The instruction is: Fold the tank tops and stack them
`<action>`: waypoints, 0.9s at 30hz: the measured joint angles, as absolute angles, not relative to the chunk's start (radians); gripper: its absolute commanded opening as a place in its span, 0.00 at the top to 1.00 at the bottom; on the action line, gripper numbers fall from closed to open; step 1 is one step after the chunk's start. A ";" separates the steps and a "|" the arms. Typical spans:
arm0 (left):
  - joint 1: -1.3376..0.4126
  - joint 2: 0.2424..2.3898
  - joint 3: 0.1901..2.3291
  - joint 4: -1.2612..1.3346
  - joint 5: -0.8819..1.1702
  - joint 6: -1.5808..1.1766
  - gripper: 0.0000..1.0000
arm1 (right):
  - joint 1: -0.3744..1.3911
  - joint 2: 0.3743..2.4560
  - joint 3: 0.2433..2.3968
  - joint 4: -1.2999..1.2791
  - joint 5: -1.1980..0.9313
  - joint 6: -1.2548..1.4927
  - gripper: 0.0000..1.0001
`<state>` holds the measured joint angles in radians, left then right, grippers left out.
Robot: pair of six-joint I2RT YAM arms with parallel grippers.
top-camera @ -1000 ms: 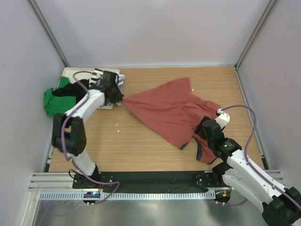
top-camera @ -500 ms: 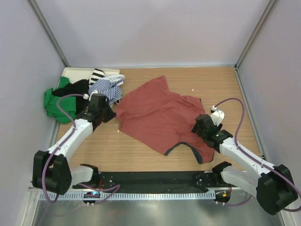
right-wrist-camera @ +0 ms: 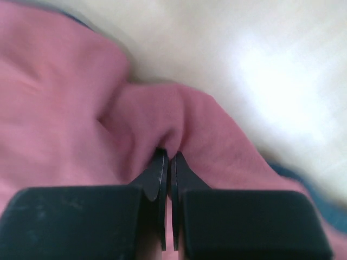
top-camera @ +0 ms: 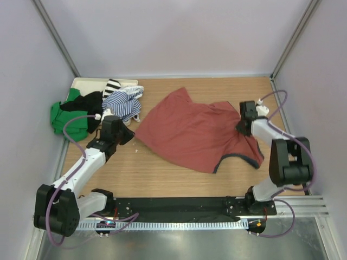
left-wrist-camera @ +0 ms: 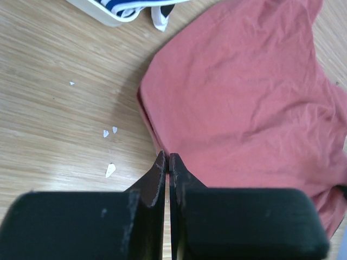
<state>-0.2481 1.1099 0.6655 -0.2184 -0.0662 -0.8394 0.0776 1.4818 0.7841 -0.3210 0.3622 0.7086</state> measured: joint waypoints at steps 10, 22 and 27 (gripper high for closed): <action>-0.270 1.139 0.584 -0.088 -0.041 -0.810 1.00 | 0.132 1.724 1.310 -0.316 0.185 0.580 0.27; -0.353 1.161 0.579 -0.035 -0.059 -0.791 1.00 | 0.212 1.197 0.730 -0.443 0.099 0.557 0.50; -0.354 1.161 0.579 -0.033 -0.075 -0.777 1.00 | 0.249 1.188 0.636 -0.440 0.060 0.568 0.44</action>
<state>-0.3542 1.1610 0.5789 -0.0334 -0.0753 -0.7773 0.2489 1.1885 0.6365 -0.4400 0.0597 0.5682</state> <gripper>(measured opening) 0.006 0.551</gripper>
